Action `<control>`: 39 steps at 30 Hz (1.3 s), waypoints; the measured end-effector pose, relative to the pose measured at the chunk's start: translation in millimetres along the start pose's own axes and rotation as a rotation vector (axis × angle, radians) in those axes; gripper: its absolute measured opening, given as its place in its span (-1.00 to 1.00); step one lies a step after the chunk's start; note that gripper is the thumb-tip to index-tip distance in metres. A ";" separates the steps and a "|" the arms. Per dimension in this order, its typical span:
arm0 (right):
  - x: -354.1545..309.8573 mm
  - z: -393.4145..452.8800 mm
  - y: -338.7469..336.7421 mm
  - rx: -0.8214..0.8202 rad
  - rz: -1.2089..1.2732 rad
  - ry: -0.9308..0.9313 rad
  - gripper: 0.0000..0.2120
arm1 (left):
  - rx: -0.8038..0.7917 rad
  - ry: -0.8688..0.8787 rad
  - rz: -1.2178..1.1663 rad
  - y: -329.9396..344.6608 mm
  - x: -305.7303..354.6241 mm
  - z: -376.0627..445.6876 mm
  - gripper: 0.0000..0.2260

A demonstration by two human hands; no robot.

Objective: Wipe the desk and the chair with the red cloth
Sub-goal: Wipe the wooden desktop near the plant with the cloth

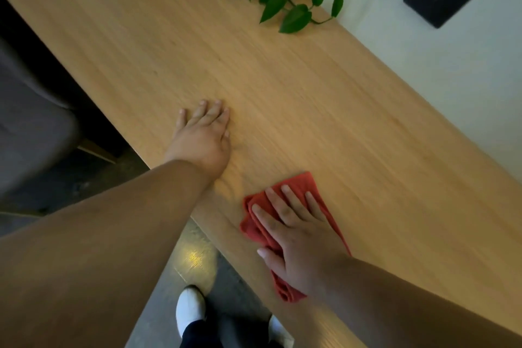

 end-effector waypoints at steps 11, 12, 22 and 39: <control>45.6 188.4 -62.2 0.157 0.065 0.376 -0.29 | 0.078 -0.002 0.002 4.2 -0.7 2.8 -0.48; 46.6 191.4 -61.0 0.157 0.062 0.386 -0.29 | 0.092 -0.012 0.006 4.5 -1.2 3.3 -0.46; 91.1 -2.2 -24.5 0.202 0.152 0.725 -0.28 | 0.041 -0.050 0.120 3.1 2.2 0.5 -0.16; 100.7 -29.3 -23.4 0.201 0.144 0.757 -0.28 | 0.013 0.010 0.140 -2.5 7.4 1.0 -0.18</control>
Point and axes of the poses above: each hand's wrist, its own z-axis towards the middle knuckle, its own y-axis out of the palm, x = y × z, the point moved 4 cm from there along z, towards the middle knuckle, and after that the axes turned 5 degrees about z, right-handed, at the moved point
